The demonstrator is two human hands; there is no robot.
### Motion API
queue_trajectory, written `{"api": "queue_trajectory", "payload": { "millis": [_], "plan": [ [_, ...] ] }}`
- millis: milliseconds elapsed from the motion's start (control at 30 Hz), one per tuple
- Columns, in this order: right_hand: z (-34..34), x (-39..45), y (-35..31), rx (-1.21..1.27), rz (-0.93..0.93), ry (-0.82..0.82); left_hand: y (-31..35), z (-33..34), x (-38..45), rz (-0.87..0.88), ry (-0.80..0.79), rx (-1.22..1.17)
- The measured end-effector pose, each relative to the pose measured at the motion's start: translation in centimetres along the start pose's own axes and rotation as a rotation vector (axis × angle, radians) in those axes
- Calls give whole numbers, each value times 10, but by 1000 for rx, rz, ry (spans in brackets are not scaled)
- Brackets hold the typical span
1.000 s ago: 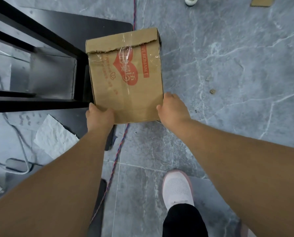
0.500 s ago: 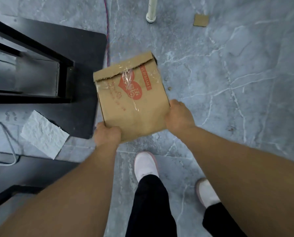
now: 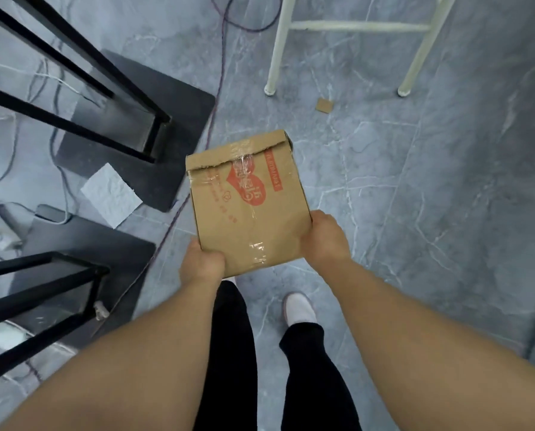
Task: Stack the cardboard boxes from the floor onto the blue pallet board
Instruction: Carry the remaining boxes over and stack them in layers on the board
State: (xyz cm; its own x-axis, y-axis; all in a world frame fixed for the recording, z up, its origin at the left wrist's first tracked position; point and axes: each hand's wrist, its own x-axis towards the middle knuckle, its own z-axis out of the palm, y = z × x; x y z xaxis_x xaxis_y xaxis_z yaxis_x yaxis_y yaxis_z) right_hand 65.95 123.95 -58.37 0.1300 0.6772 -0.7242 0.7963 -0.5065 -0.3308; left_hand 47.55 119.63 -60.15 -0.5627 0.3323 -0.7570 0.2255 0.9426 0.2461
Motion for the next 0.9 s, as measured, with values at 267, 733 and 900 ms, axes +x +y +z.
{"api": "queue_trajectory", "payload": {
  "millis": [267, 733, 900],
  "plan": [
    [-62, -102, -8, -178, -143, -33, -35, -46, -122, -38, 4, -116],
    [-33, -269, -24, -446, -568, -171, -194, -112, -268, -166, 218, -501],
    [-2, -343, -4, -580, -737, -224, -280, -108, -342, -219, 296, -682]
  ]
}}
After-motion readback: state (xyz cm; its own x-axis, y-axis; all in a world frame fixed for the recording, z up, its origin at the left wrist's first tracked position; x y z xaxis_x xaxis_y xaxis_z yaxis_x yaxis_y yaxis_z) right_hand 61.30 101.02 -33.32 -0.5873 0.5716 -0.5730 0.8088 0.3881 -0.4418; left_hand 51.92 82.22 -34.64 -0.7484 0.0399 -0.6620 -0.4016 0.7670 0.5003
